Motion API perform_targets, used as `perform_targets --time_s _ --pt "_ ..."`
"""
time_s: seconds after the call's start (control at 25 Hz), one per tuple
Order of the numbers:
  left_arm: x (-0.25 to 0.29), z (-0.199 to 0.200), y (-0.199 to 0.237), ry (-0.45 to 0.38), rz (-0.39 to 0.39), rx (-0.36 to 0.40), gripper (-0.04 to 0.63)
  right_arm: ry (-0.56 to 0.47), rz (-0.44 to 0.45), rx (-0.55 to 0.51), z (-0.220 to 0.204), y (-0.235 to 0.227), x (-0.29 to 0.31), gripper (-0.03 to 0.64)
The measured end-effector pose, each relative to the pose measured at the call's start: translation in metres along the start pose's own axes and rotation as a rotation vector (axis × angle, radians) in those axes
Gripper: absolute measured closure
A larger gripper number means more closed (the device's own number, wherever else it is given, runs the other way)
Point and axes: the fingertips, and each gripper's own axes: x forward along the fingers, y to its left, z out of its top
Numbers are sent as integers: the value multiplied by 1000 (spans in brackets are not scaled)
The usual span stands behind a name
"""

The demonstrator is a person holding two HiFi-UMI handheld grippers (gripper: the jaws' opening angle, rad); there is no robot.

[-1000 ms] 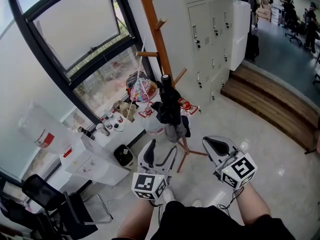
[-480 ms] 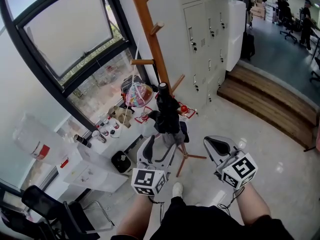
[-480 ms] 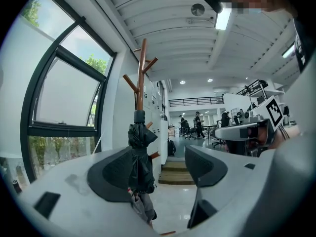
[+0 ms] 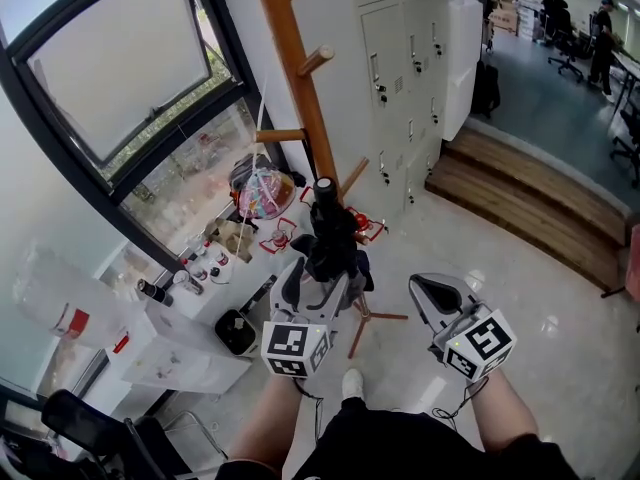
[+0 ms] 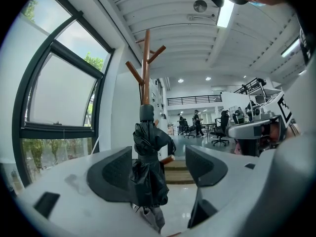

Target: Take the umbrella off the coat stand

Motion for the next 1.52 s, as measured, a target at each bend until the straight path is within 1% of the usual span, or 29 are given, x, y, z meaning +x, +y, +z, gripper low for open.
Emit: perform_targets --time_s 0.36,0.6,0.84,1.12,1.52 --pt "47 -8 14 37 -36 10 282 2 -66 13 0 -23 7 563" --pt "71 -14 26 62 -46 -1 282 12 -85 24 -5 -28 15 563" --pt "93 -18 29 74 -81 -9 282 21 -109 33 -10 -35 23 563" --pt "109 -23 26 88 -135 -32 282 25 -129 39 -11 -40 30 563" --pt "123 -30 25 116 -144 -28 282 27 -150 49 -14 -48 26 563"
